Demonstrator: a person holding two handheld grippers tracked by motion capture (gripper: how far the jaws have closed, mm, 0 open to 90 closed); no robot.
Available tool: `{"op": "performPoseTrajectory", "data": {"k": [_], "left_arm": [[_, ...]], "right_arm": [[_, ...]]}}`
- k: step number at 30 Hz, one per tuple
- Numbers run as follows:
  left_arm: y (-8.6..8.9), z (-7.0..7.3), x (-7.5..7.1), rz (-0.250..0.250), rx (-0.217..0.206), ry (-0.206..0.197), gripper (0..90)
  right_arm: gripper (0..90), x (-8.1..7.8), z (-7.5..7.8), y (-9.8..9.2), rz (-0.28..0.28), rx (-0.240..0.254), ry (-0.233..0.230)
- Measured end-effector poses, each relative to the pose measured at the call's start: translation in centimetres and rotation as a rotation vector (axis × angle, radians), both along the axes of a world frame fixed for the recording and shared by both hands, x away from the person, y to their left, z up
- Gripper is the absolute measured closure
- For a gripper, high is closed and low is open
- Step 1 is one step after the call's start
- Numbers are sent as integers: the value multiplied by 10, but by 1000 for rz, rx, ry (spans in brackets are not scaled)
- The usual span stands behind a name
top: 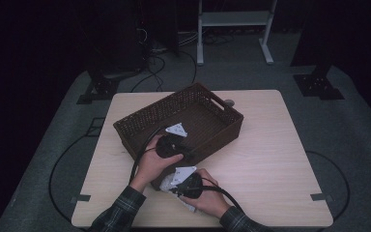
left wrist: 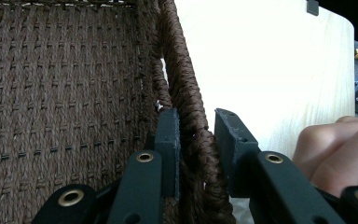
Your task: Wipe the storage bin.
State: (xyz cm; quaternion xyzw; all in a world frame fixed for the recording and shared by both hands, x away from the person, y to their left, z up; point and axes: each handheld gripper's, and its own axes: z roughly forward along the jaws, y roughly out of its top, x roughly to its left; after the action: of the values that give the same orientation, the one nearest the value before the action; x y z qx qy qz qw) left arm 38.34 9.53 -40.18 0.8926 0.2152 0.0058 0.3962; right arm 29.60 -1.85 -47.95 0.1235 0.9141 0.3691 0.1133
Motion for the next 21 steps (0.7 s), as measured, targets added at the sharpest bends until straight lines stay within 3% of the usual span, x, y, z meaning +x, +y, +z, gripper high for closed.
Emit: {"op": "performPoseTrajectory", "data": {"k": [5, 11, 13, 21], "left_arm": [[0, 0, 0, 1, 0, 0, 709], [0, 0, 0, 1, -1, 0, 709], [0, 0, 0, 0, 0, 0, 709], [0, 0, 0, 1, -2, 0, 709]], "right_arm": [[756, -5, 10, 3, 16, 47, 9], [757, -8, 22, 4, 28, 82, -12], [757, -10, 28, 3, 33, 119, -3], [757, -15, 52, 0, 48, 166, -39]]}}
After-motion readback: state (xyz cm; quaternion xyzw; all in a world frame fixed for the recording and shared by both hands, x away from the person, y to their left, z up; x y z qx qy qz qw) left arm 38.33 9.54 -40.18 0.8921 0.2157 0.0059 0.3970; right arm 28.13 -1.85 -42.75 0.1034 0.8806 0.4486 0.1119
